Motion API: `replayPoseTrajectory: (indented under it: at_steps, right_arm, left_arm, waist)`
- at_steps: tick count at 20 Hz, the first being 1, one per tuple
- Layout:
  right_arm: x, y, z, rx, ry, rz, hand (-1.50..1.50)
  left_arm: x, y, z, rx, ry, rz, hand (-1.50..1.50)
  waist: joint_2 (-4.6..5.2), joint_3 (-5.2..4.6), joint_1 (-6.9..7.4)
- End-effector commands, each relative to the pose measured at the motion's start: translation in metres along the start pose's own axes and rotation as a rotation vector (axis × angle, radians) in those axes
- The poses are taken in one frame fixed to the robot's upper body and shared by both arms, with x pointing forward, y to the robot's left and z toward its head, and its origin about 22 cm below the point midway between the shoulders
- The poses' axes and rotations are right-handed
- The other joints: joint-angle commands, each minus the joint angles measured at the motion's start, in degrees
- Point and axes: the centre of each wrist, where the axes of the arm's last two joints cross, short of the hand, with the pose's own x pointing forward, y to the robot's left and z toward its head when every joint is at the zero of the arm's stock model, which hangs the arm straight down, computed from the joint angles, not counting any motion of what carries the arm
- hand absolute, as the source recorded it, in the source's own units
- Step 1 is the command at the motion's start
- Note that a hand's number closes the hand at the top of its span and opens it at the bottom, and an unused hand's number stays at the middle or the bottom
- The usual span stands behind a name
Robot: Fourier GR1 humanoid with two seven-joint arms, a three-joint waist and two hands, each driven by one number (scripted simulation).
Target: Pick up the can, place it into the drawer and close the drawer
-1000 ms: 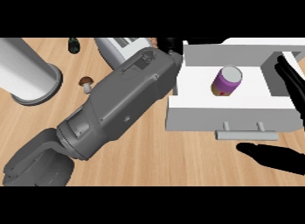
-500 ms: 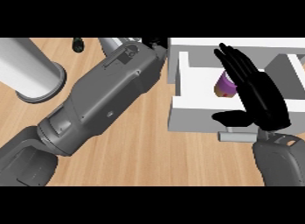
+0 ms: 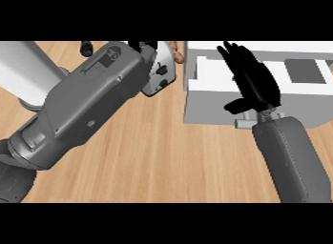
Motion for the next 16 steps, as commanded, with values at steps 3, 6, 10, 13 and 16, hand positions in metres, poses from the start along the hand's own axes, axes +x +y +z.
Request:
replayPoseTrajectory:
  at_steps: [3, 6, 10, 13, 16]
  right_arm:
    - [-0.005, 0.049, -0.014, 0.030, 0.028, 0.087, -1.50]
    - [-0.009, 0.051, -0.027, -0.010, 0.054, 0.116, -1.50]
    - [-0.032, 0.055, -0.028, -0.026, 0.092, 0.148, -1.50]
    - [-0.033, 0.068, -0.025, -0.068, 0.092, 0.148, -1.50]
    - [-0.026, 0.064, -0.039, -0.111, 0.095, 0.159, -1.50]
  left_arm:
    - [0.025, 0.023, -0.006, 0.004, -0.006, -0.013, -1.50]
    - [0.004, 0.039, -0.003, 0.007, -0.004, -0.017, -1.50]
    - [0.017, 0.047, 0.004, 0.012, 0.001, -0.010, -1.50]
    - [0.015, 0.054, 0.001, 0.004, 0.005, -0.014, -1.50]
    - [0.020, 0.048, 0.007, -0.009, -0.001, -0.004, -1.50]
  waist:
    - [0.19, 0.05, 0.53]
    - [0.39, 0.03, 0.22]
    - [0.34, 0.07, 1.57]
    - [0.73, 0.10, 1.33]
    - [0.66, 0.09, 1.65]
